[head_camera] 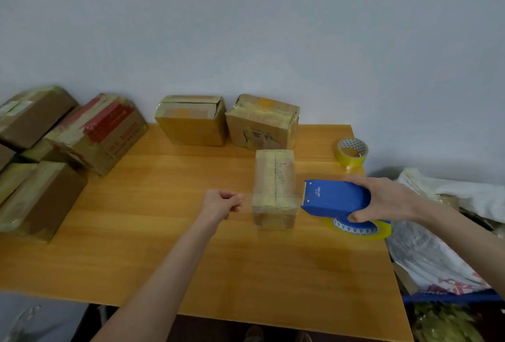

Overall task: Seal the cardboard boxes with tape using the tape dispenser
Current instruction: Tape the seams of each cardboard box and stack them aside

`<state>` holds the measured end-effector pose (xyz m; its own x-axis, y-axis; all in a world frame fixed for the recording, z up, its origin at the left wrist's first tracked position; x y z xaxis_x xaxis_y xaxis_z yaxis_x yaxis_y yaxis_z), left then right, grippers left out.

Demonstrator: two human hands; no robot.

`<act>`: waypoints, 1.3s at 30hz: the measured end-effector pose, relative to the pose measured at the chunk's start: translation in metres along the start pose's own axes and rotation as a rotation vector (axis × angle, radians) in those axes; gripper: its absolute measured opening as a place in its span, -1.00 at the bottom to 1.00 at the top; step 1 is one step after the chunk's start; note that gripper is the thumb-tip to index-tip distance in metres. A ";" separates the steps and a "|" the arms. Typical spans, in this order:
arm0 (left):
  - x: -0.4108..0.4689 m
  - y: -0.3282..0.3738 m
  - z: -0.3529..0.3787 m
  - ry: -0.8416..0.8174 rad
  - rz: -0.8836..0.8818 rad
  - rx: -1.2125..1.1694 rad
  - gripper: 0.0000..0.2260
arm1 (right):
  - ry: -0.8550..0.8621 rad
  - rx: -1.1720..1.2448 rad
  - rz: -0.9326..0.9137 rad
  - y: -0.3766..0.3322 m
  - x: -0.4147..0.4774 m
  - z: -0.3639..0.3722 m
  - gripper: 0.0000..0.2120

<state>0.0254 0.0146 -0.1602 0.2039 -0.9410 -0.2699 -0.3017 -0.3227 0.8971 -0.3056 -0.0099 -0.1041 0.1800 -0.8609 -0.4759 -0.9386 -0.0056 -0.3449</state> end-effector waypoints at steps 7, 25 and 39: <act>0.008 -0.017 0.008 0.019 -0.040 0.055 -0.87 | -0.041 -0.068 0.022 0.000 0.020 0.025 -0.30; -0.041 0.026 0.067 -0.167 0.895 0.789 -0.57 | -0.096 0.006 0.035 0.000 0.030 0.038 -0.39; -0.033 0.004 0.084 -0.438 0.851 1.199 -0.40 | -0.085 0.017 -0.036 0.009 0.018 0.029 -0.24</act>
<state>-0.0603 0.0356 -0.1769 -0.6295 -0.7692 -0.1100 -0.7770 0.6228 0.0915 -0.3024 -0.0105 -0.1388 0.2386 -0.8138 -0.5300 -0.9260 -0.0263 -0.3766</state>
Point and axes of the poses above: each hand's wrist, its own x-axis towards the middle knuckle, its own z-axis out of the palm, y = z × x, the point moved 5 cm from there along x, towards the middle knuckle, and after that the axes turned 12 degrees about z, right-handed, at the moved point
